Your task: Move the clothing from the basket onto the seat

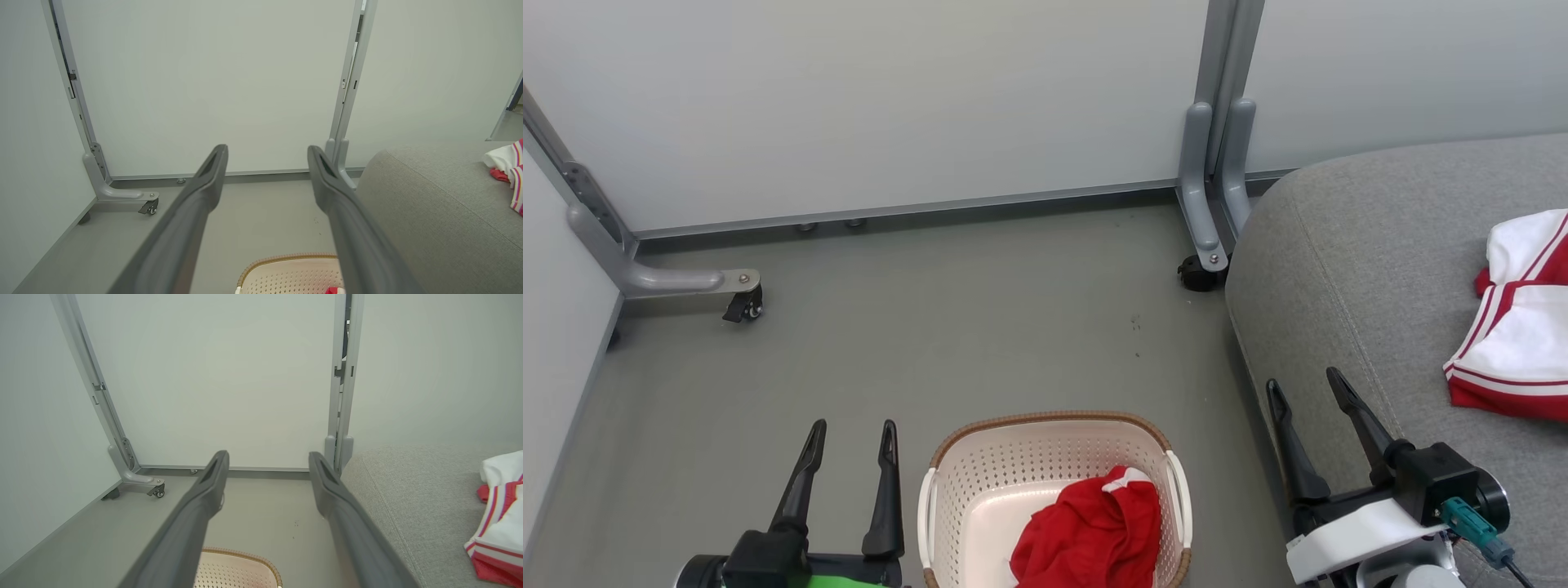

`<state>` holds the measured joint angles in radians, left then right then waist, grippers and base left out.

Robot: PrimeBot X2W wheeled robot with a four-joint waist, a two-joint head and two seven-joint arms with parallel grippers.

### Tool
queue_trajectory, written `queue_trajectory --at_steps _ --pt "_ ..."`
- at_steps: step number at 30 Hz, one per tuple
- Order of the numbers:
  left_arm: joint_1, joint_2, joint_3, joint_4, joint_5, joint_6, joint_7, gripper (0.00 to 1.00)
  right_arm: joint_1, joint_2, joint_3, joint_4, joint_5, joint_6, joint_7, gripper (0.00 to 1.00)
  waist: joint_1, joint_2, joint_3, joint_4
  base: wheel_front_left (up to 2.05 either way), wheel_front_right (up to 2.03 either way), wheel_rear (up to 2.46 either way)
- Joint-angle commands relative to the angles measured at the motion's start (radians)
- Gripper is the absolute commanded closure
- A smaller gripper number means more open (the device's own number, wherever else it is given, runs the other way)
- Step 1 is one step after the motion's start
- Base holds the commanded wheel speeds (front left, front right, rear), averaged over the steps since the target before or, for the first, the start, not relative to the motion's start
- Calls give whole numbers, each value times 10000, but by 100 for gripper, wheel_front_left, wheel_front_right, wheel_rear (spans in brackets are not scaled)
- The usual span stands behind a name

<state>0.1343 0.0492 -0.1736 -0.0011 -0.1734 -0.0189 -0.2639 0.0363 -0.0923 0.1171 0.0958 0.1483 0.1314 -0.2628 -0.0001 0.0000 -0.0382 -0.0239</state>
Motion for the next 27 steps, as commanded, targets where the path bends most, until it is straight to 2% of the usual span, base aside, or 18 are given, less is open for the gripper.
queue_trajectory --at_steps 1,11,16,20,22,27 --pt "88 24 -28 1 67 -39 -8 0 55 -40 29 -23 -26 -13 -30 0 1 0 2 0 0 0 0" --pt "29 24 -84 75 78 -56 -8 0 23 -84 41 -71 0 -13 -30 0 1 0 243 -9 0 0 0" --pt "-365 24 -221 190 304 -273 -8 0 -233 -105 -68 -106 -74 -13 -30 0 1 0 730 -18 0 0 0" --pt "-925 24 -324 266 443 -489 -7 0 -603 -141 -213 -252 -134 -13 -30 0 1 0 1579 -51 0 0 0" --pt "-1615 24 -448 392 577 -637 -7 0 -1106 -202 -417 -454 -225 -13 -30 0 1 0 2502 -76 0 0 0" --pt "-3090 24 -1088 890 999 -898 -7 0 -1888 -315 -972 -831 -351 -13 -30 0 1 0 4040 42 0 0 0"
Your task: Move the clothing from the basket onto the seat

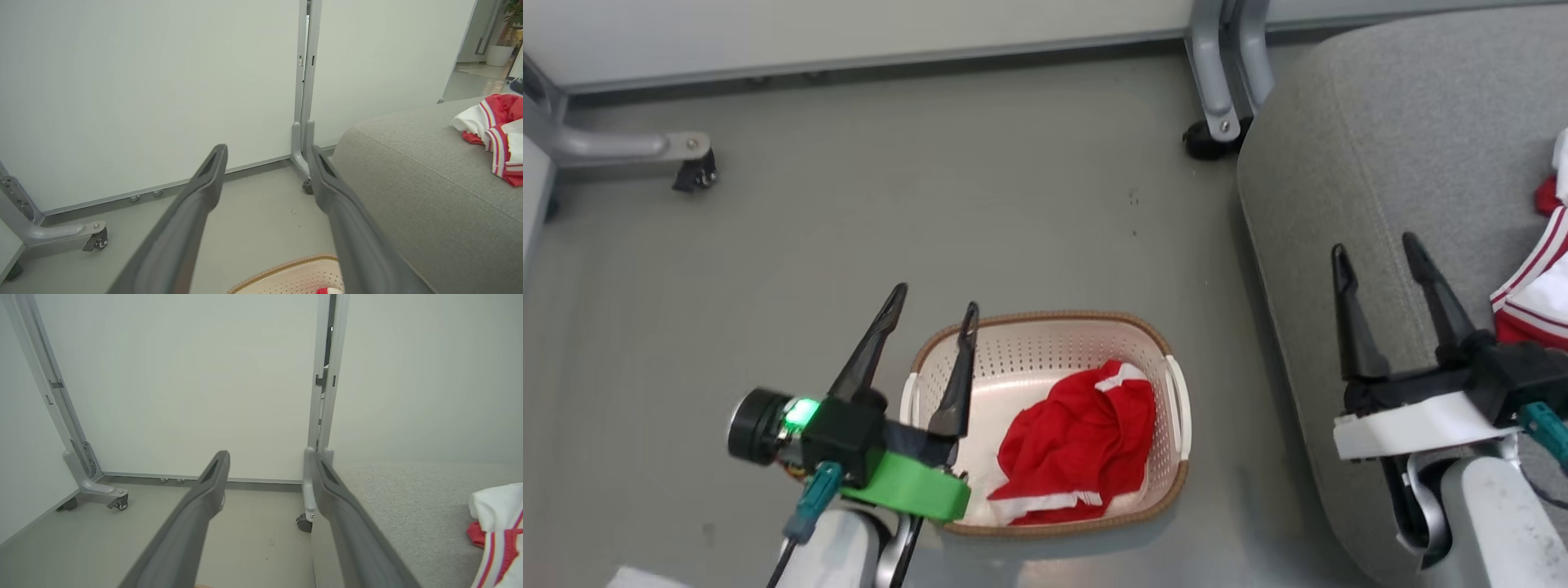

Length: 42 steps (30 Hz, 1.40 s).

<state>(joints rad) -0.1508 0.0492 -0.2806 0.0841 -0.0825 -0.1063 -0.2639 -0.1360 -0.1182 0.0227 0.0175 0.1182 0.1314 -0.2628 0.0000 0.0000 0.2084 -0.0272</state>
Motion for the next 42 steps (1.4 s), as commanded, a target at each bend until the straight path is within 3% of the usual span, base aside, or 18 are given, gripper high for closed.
queue_trajectory --at_steps 1,6,13,24,32,42 --pt "-644 26 -216 223 151 -83 -7 0 -350 -120 -139 -151 -87 -13 -30 0 0 0 1918 125 0 0 0" --pt "-2275 33 -1027 1474 304 -190 -7 0 -1021 -423 -720 -648 -270 -13 -30 0 0 0 3239 250 0 0 0" --pt "-4343 96 -2276 4677 507 -241 -8 0 -1911 -498 -1198 -1450 -474 -13 -30 0 0 0 4597 -97 0 0 0" --pt "-7657 150 -5081 9092 -892 -243 619 0 -2744 -115 -1410 -2526 -590 -13 -30 0 0 0 6547 -802 0 0 0" --pt "-9263 273 -7304 10175 -1876 -232 1191 0 -3187 127 -1521 -2968 -508 -13 -30 0 0 0 7492 -1165 0 0 0" --pt "-10041 619 -9193 10851 -2879 -232 1870 0 -3383 261 -967 -3533 -809 -14 -30 0 0 0 8017 -1586 0 0 0"
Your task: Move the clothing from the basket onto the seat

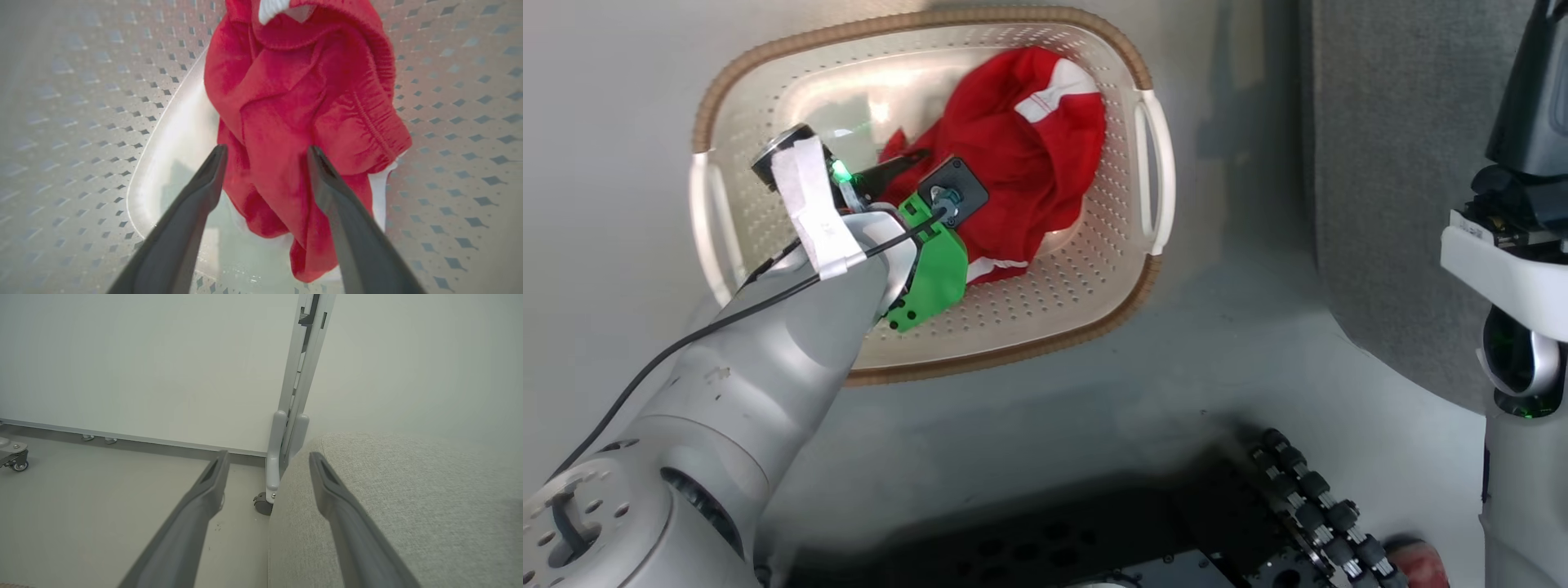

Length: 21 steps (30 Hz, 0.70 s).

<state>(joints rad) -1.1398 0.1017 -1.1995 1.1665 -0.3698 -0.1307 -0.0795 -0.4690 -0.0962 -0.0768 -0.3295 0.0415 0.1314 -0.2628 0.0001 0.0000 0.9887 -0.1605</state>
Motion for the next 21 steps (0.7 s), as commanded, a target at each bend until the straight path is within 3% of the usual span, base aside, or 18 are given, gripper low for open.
queue_trajectory --at_steps 1,8,18,19,20,21 --pt "-192 142 -138 51 -126 11 121 0 -77 46 83 -120 -60 -14 -30 0 -1 0 228 -293 0 0 0" --pt "-362 296 -532 207 -850 11 573 0 -200 36 476 -463 -189 -14 -30 0 -1 0 340 -521 0 0 0" --pt "-160 165 -782 -435 -1655 10 283 0 41 -20 323 -543 -264 -14 -30 0 -1 0 458 -621 0 0 0" --pt "-113 165 -794 -514 -1678 10 337 21 54 -12 326 -540 -260 -14 -30 0 -1 0 452 -626 0 0 0" --pt "-93 177 -800 -566 -1714 10 369 73 59 1 335 -535 -254 -14 -30 0 -1 0 448 -635 0 0 0" --pt "-44 202 -808 -637 -1771 10 410 100 52 58 326 -537 -100 -14 -30 0 -1 0 438 -651 0 0 0"
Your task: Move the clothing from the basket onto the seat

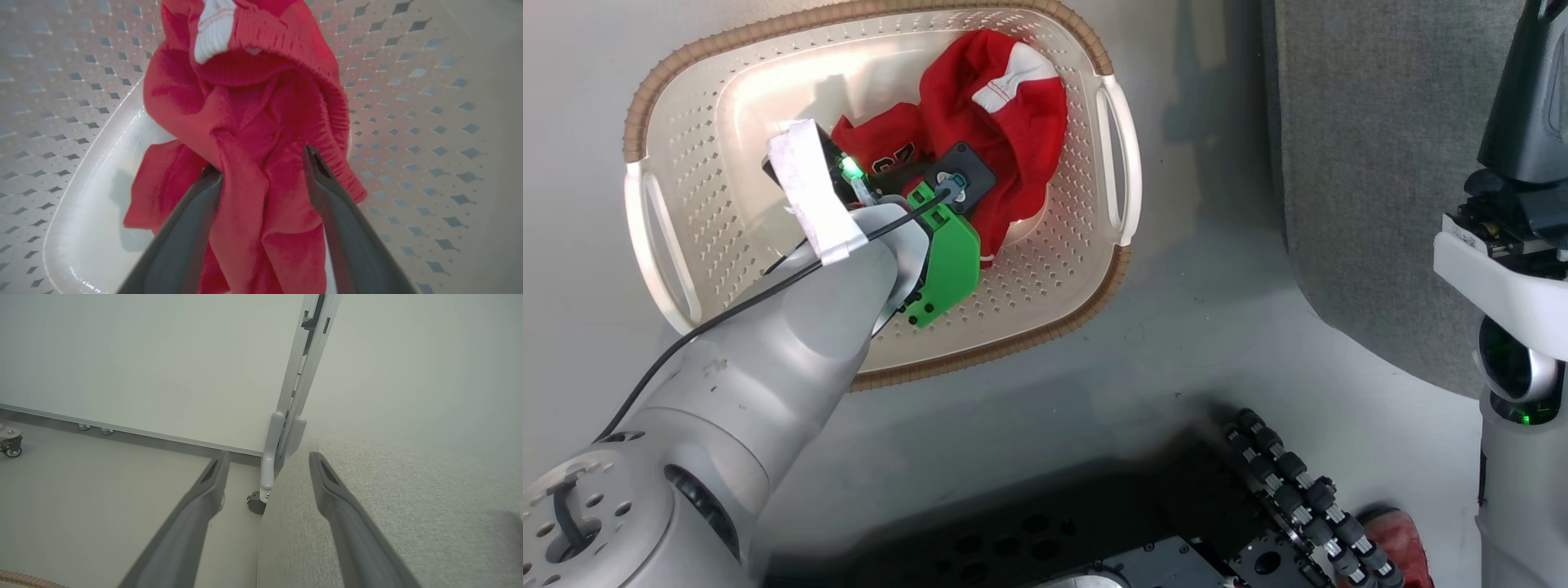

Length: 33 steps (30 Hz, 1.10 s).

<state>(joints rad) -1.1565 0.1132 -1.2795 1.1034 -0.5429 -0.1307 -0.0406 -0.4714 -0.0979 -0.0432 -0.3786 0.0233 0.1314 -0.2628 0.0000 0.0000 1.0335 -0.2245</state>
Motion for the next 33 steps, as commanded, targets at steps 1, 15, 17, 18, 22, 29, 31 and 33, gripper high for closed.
queue_trajectory --at_steps 1,15,17,18,22,29,31,33 --pt "151 114 -11 -62 -76 10 34 100 45 133 -69 -73 261 -14 -30 0 0 0 -22 -22 0 0 0" --pt "1085 74 -23 -352 -887 10 -1106 100 277 -9 -51 287 336 -14 -31 0 0 0 -1552 257 0 0 0" --pt "1511 -50 -23 -466 -1080 10 -1527 100 517 -68 105 556 320 -14 -30 0 0 0 -2243 509 0 0 0" --pt "1628 -82 -22 -506 -1112 10 -1637 100 583 -95 158 638 340 -14 -30 0 0 0 -2436 578 0 0 0" --pt "2244 -227 -22 -820 -1437 10 -2052 100 930 -144 295 1077 390 -14 -30 0 0 0 -3454 951 0 0 0" --pt "3486 -93 916 -2415 -1485 58 -2248 100 2027 -403 790 2223 258 -14 -30 0 0 0 -5656 1713 0 0 0" --pt "3970 53 1458 -3093 -1179 155 -2248 100 2316 -351 854 2492 309 -14 -30 0 0 0 -6193 1812 0 0 0" --pt "4425 225 2138 -3897 -757 308 -2251 100 2650 -346 1002 2765 293 -14 -30 0 0 0 -6720 1881 0 0 0"
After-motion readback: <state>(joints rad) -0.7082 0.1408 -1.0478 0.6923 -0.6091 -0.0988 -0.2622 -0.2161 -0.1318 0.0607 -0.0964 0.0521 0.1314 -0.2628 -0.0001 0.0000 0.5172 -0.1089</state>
